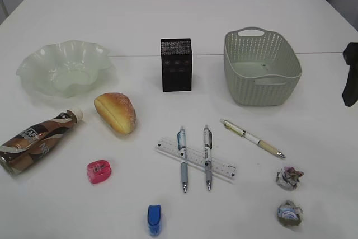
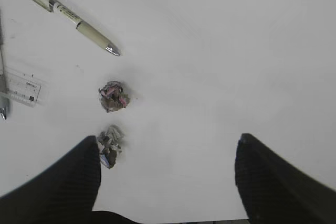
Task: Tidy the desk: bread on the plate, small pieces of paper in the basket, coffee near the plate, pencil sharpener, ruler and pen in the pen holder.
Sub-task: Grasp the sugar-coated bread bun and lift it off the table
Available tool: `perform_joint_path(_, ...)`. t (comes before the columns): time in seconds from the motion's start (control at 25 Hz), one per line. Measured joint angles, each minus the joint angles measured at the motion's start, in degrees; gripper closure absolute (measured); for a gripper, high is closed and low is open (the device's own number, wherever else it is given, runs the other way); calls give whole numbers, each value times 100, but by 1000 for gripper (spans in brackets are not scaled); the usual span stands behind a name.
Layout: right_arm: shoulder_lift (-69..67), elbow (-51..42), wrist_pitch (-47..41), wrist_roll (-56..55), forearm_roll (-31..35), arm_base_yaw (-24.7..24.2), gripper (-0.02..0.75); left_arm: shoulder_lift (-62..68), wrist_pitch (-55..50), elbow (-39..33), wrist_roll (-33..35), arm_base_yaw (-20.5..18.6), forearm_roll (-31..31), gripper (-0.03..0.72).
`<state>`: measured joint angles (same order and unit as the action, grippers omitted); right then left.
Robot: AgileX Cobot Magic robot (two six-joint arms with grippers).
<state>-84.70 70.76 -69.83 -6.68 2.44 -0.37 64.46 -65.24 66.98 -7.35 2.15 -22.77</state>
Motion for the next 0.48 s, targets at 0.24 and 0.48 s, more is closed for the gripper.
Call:
perform_joint_path(0.24, -203, 0, -9, 0, 24, 0, 155, 1068, 424, 631, -764, 1149, 682, 138)
perform_joint_path(0.48, -227, 9, -9, 0, 42, 0, 154, 2538, 528, 1287, -1774, 1934, 1526, 138)
